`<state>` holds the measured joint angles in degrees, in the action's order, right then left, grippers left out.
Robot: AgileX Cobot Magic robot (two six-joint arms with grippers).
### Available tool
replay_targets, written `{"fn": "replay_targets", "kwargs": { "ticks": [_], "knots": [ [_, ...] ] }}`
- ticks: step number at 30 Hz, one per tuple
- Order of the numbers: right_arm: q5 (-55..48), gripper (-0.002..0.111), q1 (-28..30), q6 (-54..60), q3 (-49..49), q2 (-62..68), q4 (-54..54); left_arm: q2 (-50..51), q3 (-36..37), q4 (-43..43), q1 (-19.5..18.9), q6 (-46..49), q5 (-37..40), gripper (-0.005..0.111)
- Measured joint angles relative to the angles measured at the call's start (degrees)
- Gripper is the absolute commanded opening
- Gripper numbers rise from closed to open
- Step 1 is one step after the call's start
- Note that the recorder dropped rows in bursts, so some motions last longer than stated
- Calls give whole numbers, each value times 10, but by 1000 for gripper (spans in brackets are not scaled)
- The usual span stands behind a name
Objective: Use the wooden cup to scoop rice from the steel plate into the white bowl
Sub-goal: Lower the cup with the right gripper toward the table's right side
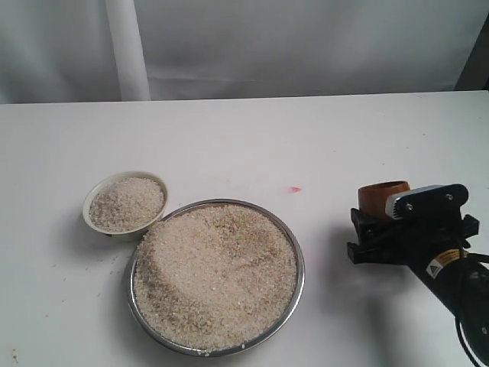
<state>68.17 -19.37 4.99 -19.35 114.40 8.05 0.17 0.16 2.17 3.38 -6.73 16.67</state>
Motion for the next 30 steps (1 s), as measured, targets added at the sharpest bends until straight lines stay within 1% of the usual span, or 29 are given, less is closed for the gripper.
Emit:
{"fn": "replay_targets", "kwargs": {
  "ticks": [7,30],
  "knots": [
    [1,0,0,2,0,19,0,0,0,0,0,0,0,0],
    [0,0,0,9,0,19,0,0,0,0,0,0,0,0]
  ]
}}
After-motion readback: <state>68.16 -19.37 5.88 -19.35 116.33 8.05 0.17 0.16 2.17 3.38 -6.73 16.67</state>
